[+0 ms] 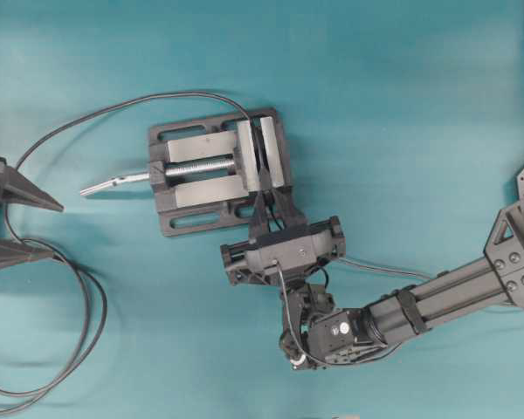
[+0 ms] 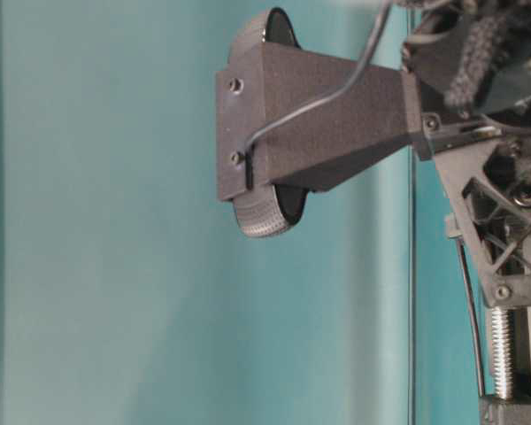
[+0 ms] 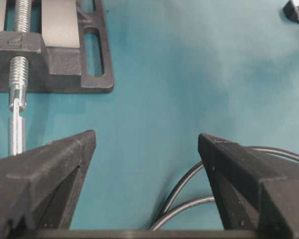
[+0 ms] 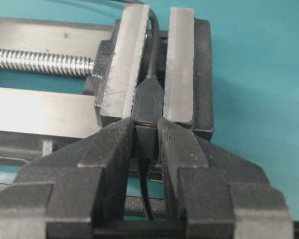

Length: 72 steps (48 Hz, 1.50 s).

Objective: Insert the USB cable into the fixed female connector.
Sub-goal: 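Push the plug forward into the port with the right gripper, then open the right gripper and pull it back from the plug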

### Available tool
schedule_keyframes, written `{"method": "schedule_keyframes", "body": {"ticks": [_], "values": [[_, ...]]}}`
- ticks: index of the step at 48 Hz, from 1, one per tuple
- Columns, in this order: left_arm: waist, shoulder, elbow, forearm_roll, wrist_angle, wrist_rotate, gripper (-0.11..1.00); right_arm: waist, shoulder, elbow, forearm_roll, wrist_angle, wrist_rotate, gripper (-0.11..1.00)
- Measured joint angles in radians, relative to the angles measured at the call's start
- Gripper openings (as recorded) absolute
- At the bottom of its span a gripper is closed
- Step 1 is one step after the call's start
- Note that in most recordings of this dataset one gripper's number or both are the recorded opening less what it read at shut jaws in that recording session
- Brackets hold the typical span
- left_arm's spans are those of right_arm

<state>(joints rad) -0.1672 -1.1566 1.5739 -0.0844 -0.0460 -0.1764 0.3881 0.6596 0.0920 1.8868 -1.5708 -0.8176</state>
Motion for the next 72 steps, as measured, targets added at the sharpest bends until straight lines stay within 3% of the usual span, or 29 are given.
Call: {"method": "schedule_keyframes", "body": {"ticks": [44, 51, 72], "values": [[0.000, -0.002, 0.000, 0.000, 0.000, 0.000, 0.99, -0.002, -0.012, -0.002, -0.006, 0.087, 0.009, 0.19], [0.000, 0.000, 0.000, 0.000, 0.000, 0.000, 0.99, -0.002, -0.014, -0.003, -0.006, 0.087, 0.008, 0.26], [0.000, 0.000, 0.000, -0.002, 0.000, 0.000, 0.99, 0.005, -0.028, -0.005, 0.021, 0.095, 0.008, 0.27]]}}
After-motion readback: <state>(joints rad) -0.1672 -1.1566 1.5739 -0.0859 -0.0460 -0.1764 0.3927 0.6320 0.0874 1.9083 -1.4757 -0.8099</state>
